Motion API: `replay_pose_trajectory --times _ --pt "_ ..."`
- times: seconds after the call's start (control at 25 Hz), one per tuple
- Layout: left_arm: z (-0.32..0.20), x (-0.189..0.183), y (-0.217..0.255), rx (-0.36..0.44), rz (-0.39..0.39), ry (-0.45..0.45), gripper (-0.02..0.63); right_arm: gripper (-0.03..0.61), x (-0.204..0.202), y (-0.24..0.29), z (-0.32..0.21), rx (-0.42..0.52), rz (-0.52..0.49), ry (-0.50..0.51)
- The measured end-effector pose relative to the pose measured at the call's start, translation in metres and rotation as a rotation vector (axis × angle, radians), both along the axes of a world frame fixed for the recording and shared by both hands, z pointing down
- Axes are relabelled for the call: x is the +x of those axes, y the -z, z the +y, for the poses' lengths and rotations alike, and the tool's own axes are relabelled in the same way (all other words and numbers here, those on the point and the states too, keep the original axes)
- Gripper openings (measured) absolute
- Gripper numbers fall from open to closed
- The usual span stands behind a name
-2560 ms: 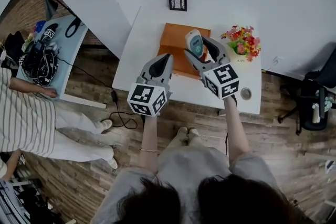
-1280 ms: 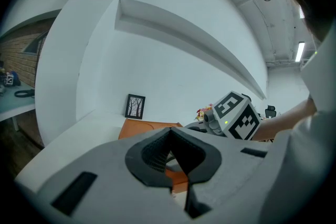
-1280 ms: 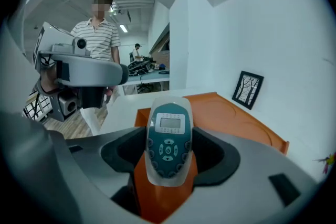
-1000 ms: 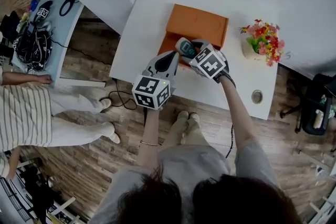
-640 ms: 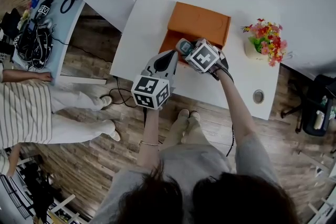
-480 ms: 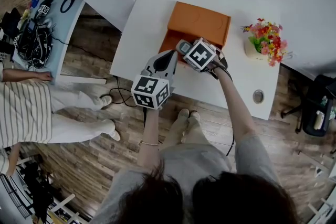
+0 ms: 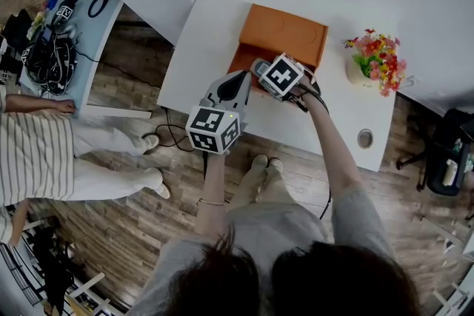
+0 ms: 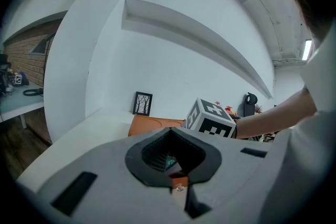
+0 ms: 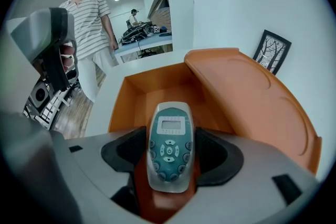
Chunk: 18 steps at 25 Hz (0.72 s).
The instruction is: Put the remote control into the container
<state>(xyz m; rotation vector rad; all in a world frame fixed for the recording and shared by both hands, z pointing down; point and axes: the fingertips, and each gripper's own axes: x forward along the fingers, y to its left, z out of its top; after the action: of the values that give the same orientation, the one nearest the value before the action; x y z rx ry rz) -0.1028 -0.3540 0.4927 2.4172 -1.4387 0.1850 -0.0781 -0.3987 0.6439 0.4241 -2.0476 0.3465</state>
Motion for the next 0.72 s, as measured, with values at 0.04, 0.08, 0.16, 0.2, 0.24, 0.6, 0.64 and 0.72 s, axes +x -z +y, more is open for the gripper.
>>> replay_pose_trajectory --times 0.04,0.08,0.16,0.2,0.24,0.6,0.64,0.72 --pt "0.000 -0.001 0.000 0.001 0.000 0.001 0.005 0.275 -0.001 0.000 0.000 0.000 -0.002 -0.002" --pt "0.000 -0.001 0.001 0.002 0.000 0.001 0.005 0.279 -0.002 0.001 0.000 -0.001 -0.007 -0.006" --pt "0.000 -0.001 0.002 0.004 0.000 0.001 0.005 0.295 -0.004 0.002 0.000 -0.006 -0.028 -0.029" --pt "0.000 -0.001 0.002 0.004 0.000 0.000 0.005 0.299 -0.005 0.003 0.000 -0.006 -0.037 -0.041" --pt "0.000 -0.001 0.002 0.005 0.000 -0.001 0.005 0.299 -0.005 0.004 -0.001 -0.003 -0.043 -0.047" --pt "0.004 -0.005 0.008 0.021 0.014 0.005 0.005 0.302 0.003 0.028 -0.002 0.086 -0.143 -0.109" --pt "0.004 -0.005 0.009 0.023 0.017 0.007 0.005 0.302 0.004 0.034 -0.002 0.098 -0.164 -0.120" --pt "0.003 -0.004 0.010 0.027 0.023 0.006 0.005 0.301 0.006 0.046 -0.002 0.114 -0.216 -0.147"
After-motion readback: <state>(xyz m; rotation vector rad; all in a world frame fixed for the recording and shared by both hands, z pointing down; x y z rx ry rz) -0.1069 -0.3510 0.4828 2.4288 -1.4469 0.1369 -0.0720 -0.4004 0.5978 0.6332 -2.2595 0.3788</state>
